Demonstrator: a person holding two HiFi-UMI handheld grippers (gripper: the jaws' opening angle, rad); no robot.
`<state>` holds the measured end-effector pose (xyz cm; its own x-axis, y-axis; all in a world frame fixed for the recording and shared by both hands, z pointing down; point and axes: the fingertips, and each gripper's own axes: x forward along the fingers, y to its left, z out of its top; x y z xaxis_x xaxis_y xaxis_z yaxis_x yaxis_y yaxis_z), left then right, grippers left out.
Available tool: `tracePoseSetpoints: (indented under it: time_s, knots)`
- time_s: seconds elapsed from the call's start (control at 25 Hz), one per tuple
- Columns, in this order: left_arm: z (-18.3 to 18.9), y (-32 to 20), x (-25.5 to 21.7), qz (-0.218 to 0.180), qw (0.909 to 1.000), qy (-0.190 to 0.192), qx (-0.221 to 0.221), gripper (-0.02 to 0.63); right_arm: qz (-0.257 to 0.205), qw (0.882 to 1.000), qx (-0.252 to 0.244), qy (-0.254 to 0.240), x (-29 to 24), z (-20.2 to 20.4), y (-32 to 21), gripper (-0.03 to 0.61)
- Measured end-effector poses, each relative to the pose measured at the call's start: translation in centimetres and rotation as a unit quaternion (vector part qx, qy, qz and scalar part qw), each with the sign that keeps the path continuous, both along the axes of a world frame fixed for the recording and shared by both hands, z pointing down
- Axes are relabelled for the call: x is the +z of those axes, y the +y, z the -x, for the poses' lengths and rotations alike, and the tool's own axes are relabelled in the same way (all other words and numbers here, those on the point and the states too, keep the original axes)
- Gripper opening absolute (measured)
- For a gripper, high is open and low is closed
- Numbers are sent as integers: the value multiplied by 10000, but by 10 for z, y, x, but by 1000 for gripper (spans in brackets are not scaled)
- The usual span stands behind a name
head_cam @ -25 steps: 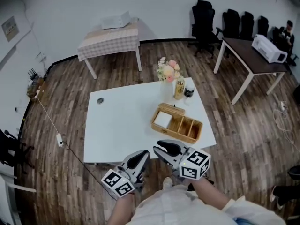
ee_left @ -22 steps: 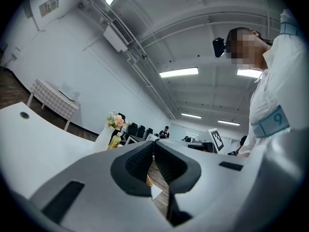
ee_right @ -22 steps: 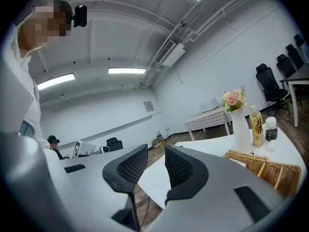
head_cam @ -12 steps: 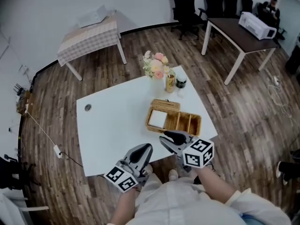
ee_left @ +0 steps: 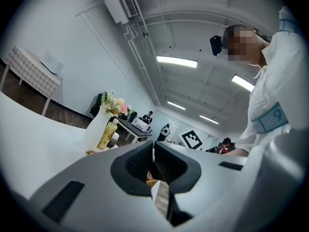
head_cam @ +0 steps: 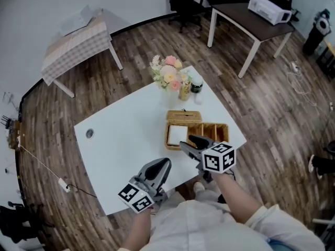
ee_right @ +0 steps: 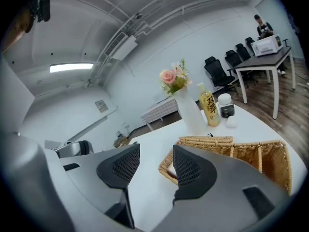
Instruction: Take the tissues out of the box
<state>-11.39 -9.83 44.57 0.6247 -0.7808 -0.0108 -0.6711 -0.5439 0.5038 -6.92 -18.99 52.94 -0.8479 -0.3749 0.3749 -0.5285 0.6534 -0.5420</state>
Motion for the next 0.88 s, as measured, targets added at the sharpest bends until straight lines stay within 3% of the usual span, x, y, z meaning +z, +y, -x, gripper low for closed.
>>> tracePoseSetpoints:
  time_s: [0.32,0.88]
  knots:
    - [20,-17,6,45,9990,71,435,2,754,9938,749,338,44,11,-26,252]
    - [36,-25,15,87,9963,236,817,2,1334,9732,1369,1281,85,16,-48,323]
